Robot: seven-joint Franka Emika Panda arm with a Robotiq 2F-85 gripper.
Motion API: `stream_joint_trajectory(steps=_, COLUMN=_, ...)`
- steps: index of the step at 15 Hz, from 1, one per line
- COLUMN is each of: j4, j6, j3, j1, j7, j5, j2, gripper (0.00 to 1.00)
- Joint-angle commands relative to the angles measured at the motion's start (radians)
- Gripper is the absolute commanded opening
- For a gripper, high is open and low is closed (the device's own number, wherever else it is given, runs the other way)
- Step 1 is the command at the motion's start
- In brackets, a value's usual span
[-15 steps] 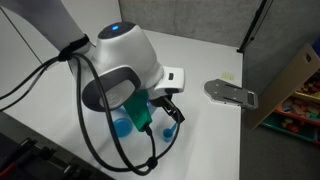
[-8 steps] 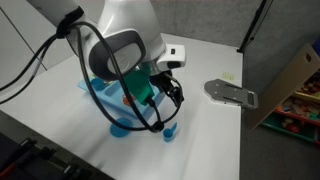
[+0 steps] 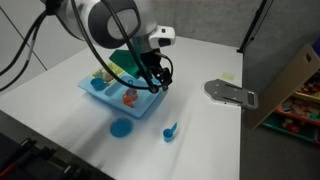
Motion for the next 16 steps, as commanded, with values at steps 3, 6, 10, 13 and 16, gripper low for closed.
stream_joint_trajectory(steps=3, j4=0.028, j6=-0.235, j3=0.105, j1=-0.063, j7=-0.022, j5=-0.012, j2=-0.108, gripper=1.00)
stream_joint_trajectory(steps=6, j4=0.032, j6=-0.351, j3=0.139, j1=-0.082, j7=-0.031, j5=-0.013, j2=-0.162, gripper=1.00)
stream_joint_trajectory(steps=10, j4=0.037, j6=-0.504, j3=0.174, j1=-0.104, j7=-0.068, j5=-0.002, j2=-0.238, gripper=1.00)
stream_joint_trajectory(steps=13, j4=0.047, j6=-0.609, j3=0.189, j1=-0.116, j7=-0.097, j5=0.008, j2=-0.290, gripper=1.00)
stream_joint_trajectory(steps=16, j4=0.053, j6=-0.695, j3=0.198, j1=-0.122, j7=-0.122, j5=0.003, j2=-0.347, gripper=1.00)
